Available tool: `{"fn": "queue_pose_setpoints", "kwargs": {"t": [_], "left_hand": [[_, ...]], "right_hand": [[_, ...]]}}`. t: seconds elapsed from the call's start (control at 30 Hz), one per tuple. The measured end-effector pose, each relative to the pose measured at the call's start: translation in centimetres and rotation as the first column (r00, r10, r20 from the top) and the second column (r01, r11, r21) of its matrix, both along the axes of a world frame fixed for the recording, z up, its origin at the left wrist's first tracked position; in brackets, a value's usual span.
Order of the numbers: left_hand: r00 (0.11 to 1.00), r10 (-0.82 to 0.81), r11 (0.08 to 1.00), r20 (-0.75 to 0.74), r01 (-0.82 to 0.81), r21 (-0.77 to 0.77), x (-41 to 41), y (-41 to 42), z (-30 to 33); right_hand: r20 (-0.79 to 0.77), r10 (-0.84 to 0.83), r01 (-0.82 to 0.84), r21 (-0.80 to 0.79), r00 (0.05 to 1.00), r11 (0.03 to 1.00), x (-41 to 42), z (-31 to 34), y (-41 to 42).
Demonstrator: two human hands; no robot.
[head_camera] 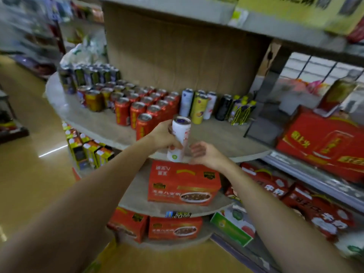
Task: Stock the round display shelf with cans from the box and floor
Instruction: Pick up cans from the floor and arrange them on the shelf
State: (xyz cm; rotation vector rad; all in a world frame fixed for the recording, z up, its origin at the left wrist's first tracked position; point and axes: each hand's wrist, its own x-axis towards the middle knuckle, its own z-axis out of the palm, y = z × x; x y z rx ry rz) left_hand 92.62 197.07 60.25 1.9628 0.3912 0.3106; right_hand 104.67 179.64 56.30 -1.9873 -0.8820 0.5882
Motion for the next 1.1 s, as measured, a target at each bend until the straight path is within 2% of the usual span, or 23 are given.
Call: {"fn": "queue_pose_setpoints", "kwargs": {"t": [0.1,0.23,0.37,0.5,0.6,0.73,0.8,0.93,1.1], "left_hand": [[0.996,0.077,0.997,0.039,-0.078,0.026,5.2,-0.9,1.3],[0.984,0.172,0.959,0.050,-0.179,0.219,11.4,-2.5,2.3],[0.966,0.237,0.934,0.106,-0.256,0.249,17.0,-4.2,1.7],[0.970,0.241,0.947,0.017,-0.239,0.213,22.6,-3.8,0.7],[0.989,0.150,0.966,-0.014,-0.144,0.214,25.4,-2.4,0.6],[0.997,0.046,0.963,-0.057,-0.029,0.267,27.2,-0.7,0.5],[0.992,0.101,0.956,-0.073,-0.077,0.282,28.0,-0.1,0.4],[0.968,0.188,0.888,-0.168,-0.095,0.449,28.8,1.1,-0.6],[0.943,0.222,0.870,-0.248,-0.077,0.487,28.8,2.2,-1.8]], "right_hand": [[-0.015,-0.059,0.061,0.107,0.998,0.992,3.0,-0.9,0.7],[-0.114,-0.184,0.212,0.327,0.976,0.921,6.8,-2.5,2.2],[-0.004,-0.319,0.298,0.371,0.948,0.880,11.4,-3.6,3.9],[0.133,-0.395,0.356,0.243,0.909,0.902,18.7,-5.5,4.6],[0.232,-0.413,0.393,0.127,0.881,0.910,21.4,-3.9,3.6],[0.156,-0.407,0.390,0.131,0.900,0.912,24.4,-3.2,3.8],[0.135,-0.396,0.380,0.126,0.908,0.916,25.5,-3.6,4.4],[0.136,-0.414,0.404,0.093,0.900,0.910,27.0,-4.4,6.1],[0.149,-0.394,0.390,0.060,0.907,0.919,28.1,-4.6,8.2]]}}
